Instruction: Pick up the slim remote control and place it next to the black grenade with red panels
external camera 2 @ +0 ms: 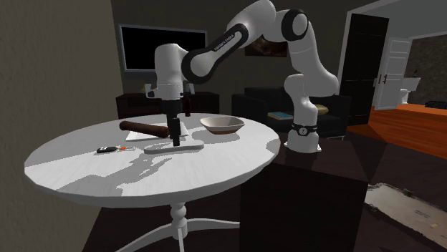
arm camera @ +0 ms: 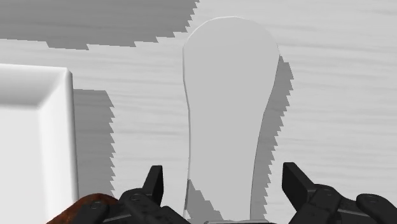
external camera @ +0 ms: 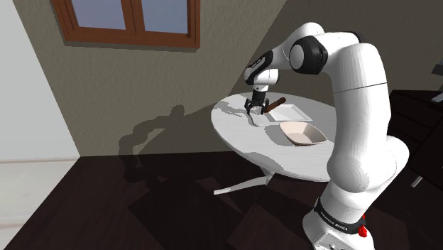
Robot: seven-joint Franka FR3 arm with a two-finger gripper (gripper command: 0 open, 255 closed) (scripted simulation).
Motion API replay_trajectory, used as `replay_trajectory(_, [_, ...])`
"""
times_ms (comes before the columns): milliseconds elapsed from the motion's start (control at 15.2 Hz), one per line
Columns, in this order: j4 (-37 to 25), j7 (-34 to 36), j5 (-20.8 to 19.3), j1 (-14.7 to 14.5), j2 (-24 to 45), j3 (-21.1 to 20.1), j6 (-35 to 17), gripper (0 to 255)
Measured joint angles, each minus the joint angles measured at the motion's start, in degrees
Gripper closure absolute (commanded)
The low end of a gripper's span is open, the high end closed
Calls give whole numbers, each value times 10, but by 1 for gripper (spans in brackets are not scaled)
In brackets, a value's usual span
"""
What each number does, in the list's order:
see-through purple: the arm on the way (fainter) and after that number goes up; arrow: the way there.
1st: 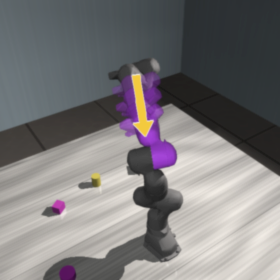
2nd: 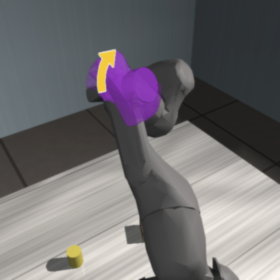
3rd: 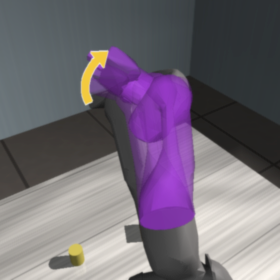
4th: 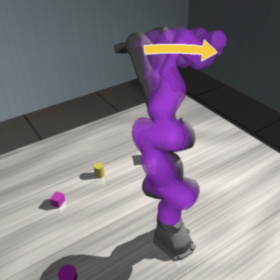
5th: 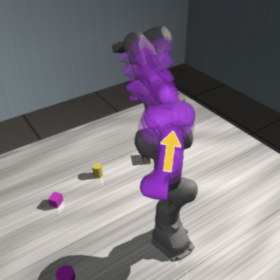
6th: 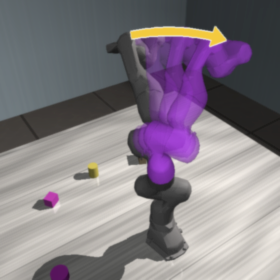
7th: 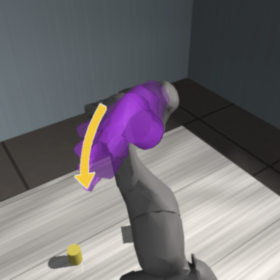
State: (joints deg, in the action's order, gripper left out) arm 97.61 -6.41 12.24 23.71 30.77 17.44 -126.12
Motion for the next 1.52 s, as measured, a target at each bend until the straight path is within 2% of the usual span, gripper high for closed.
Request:
replay_trajectory(528, [4,-3,4,1,11,-3,-15,0])
replay_trajectory(594, [4,-3,4,1,11,-3,-15,255])
replay_trajectory(1254, [4,-2,4,2,11,-2,-15,255])
replay_trajectory(1518, [-2,1,-1,0,-2,0,3,255])
